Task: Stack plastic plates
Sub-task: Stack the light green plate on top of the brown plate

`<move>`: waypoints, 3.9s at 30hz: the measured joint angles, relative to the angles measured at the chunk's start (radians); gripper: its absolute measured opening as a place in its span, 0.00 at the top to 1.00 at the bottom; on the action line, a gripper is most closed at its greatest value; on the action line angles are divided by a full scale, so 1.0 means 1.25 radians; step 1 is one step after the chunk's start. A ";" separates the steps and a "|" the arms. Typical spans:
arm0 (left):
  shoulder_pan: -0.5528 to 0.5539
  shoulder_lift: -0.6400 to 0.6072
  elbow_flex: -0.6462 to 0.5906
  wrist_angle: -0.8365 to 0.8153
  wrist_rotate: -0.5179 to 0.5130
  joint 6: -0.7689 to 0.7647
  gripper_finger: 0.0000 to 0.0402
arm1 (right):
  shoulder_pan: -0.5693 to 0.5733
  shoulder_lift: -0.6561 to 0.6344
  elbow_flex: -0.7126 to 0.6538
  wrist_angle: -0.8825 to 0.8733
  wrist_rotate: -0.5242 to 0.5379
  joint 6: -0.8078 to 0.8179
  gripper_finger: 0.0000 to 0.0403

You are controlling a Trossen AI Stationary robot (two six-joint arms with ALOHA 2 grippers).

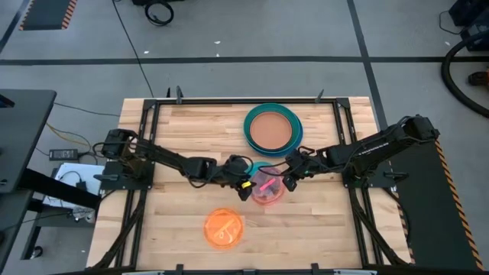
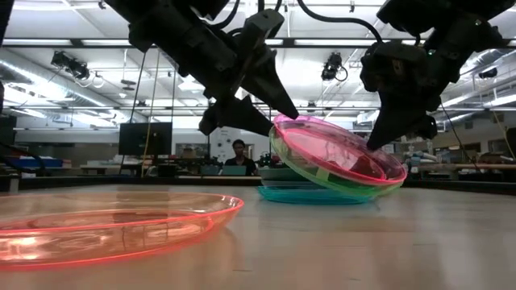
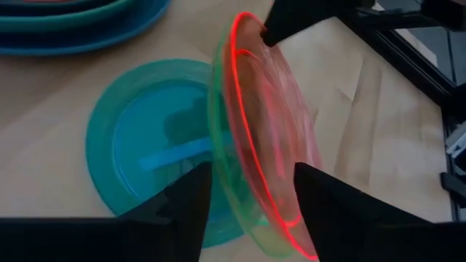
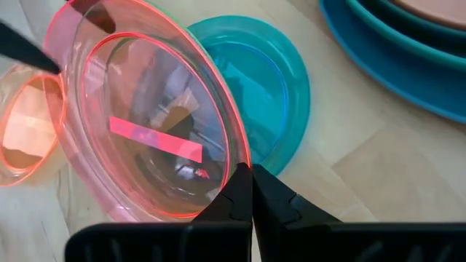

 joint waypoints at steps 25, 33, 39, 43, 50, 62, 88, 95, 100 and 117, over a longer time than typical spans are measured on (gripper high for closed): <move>-0.038 -0.053 -0.009 -0.167 -0.019 -0.018 0.57 | 0.010 0.000 0.000 0.023 0.005 -0.026 0.98; -0.038 -0.049 -0.009 -0.129 -0.024 -0.021 0.57 | 0.010 0.000 0.000 0.028 0.005 -0.037 0.98; -0.039 -0.049 -0.009 -0.139 -0.024 -0.021 0.57 | 0.010 0.000 0.000 0.028 0.005 -0.040 0.98; -0.039 -0.049 -0.009 -0.141 -0.009 -0.020 0.57 | 0.010 0.000 0.000 0.028 0.004 -0.043 0.98; -0.039 -0.049 -0.009 -0.146 0.008 -0.019 0.57 | 0.014 0.000 0.000 0.027 0.004 -0.043 0.98; -0.039 -0.050 -0.009 -0.145 0.049 -0.010 0.57 | 0.015 0.000 0.000 0.026 0.004 -0.048 0.98; -0.015 -0.002 -0.010 -0.042 0.012 0.019 0.60 | 0.035 -0.001 0.000 0.051 0.024 -0.047 0.98; -0.003 -0.001 -0.009 -0.043 0.013 0.039 0.76 | 0.036 0.000 0.000 0.047 0.019 -0.075 0.98; 0.024 -0.001 -0.009 -0.069 0.013 0.054 0.89 | 0.035 0.000 0.000 0.029 0.028 -0.082 0.97; 0.091 -0.001 -0.009 -0.092 0.034 0.083 0.96 | -0.015 0.000 0.000 -0.071 0.061 -0.078 0.80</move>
